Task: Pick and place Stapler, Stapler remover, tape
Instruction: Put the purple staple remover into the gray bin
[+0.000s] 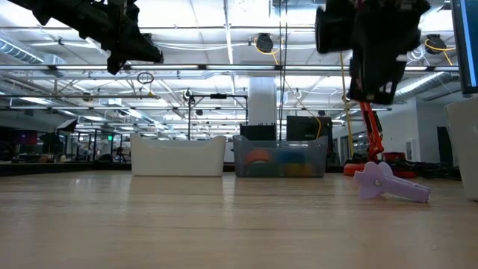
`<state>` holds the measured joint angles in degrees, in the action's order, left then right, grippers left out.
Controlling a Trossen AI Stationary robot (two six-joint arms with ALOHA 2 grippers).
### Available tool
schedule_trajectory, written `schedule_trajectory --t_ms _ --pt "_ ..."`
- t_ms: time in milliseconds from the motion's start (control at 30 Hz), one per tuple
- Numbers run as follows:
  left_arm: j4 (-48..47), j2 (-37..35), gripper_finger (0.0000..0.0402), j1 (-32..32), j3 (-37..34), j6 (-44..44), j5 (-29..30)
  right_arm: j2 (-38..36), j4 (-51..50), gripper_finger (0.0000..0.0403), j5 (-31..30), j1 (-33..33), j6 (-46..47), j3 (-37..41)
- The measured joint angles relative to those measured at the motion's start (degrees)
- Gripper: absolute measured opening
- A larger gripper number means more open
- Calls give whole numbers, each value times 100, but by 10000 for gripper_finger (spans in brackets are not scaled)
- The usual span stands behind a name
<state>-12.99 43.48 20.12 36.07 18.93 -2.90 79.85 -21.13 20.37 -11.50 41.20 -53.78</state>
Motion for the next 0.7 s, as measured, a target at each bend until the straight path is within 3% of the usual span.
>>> schedule_trajectory --t_ms 267,700 --pt "0 0 19 0 0 -7 1 737 -4 99 660 175 351 0" --pt "0 0 19 0 0 -80 2 957 -76 121 -119 179 482 -4"
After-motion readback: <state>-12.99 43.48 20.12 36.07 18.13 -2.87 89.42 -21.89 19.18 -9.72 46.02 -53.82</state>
